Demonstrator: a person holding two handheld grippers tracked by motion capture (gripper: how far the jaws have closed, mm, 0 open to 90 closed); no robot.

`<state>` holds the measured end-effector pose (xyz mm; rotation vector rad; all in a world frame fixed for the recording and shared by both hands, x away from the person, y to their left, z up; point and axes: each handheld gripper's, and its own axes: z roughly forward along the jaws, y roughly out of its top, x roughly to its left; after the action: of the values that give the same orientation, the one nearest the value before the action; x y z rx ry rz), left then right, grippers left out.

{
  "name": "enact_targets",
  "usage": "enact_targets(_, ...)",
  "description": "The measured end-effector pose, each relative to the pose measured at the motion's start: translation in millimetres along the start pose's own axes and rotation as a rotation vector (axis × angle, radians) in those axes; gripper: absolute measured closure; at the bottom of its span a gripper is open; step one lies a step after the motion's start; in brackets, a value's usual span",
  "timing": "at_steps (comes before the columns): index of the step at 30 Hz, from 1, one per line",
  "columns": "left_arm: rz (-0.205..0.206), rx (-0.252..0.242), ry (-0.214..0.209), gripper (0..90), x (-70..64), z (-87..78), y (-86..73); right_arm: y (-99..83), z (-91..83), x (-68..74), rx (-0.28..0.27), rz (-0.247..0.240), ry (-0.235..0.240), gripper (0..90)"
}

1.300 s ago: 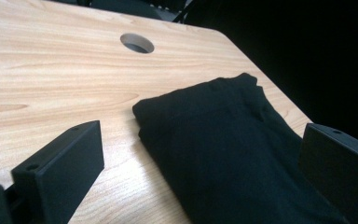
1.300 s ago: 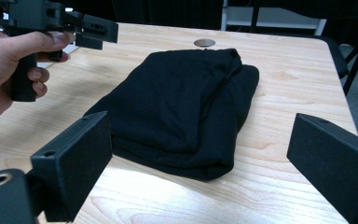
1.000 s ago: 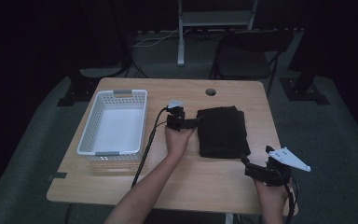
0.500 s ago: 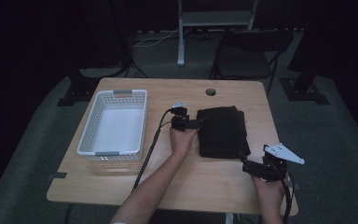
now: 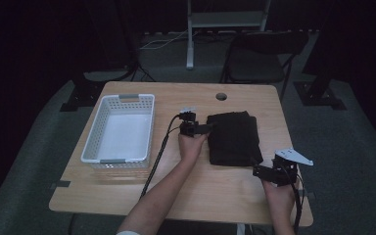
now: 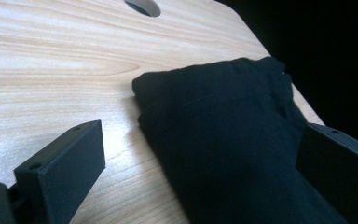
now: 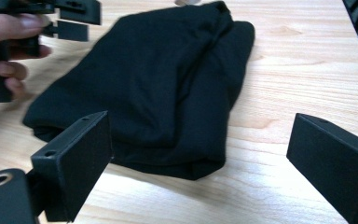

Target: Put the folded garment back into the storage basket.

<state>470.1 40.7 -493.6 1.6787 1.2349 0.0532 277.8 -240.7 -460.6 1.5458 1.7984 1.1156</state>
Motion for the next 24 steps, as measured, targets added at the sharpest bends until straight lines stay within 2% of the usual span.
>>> enact_targets(3,-0.014,-0.002,-0.001,1.8,3.3,1.0,0.2,0.0,5.6,-3.4,0.009,0.030,-0.015,6.2)
enact_targets(6,-0.024,0.004,-0.012,1.8,4.5,3.2,-0.4,0.1,12.7,-4.3,0.029,0.036,-0.024,6.2)
enact_targets(9,-0.011,0.005,-0.020,1.8,2.6,4.7,-2.4,-1.6,19.2,-4.0,0.048,0.045,-0.019,6.2)
enact_targets(12,-0.032,0.006,-0.034,1.8,2.3,6.8,-3.5,-3.5,24.8,-2.9,0.068,0.055,-0.008,6.2)
enact_targets(15,-0.032,0.016,-0.032,1.8,2.6,9.2,-3.7,-3.2,28.8,-2.8,0.077,0.054,-0.013,6.4)
enact_targets(16,-0.031,0.020,-0.029,1.8,2.9,9.6,-3.7,-3.3,29.9,-3.5,0.081,0.056,-0.005,12.0)
enact_targets(18,-0.037,0.017,-0.035,1.8,3.1,10.0,-3.4,-3.4,30.4,-3.9,0.081,0.058,0.003,13.6)
enact_targets(20,-0.026,0.023,-0.026,1.9,3.1,10.7,-3.0,-3.9,33.6,-3.5,0.076,0.064,-0.009,13.2)
enact_targets(22,-0.032,0.033,-0.026,3.1,3.0,11.8,-3.4,-3.9,37.6,-2.7,0.093,0.061,-0.010,13.2)
enact_targets(24,-0.008,0.044,-0.021,3.1,0.5,13.9,-2.9,-4.8,43.9,-2.6,0.114,0.069,-0.011,13.0)
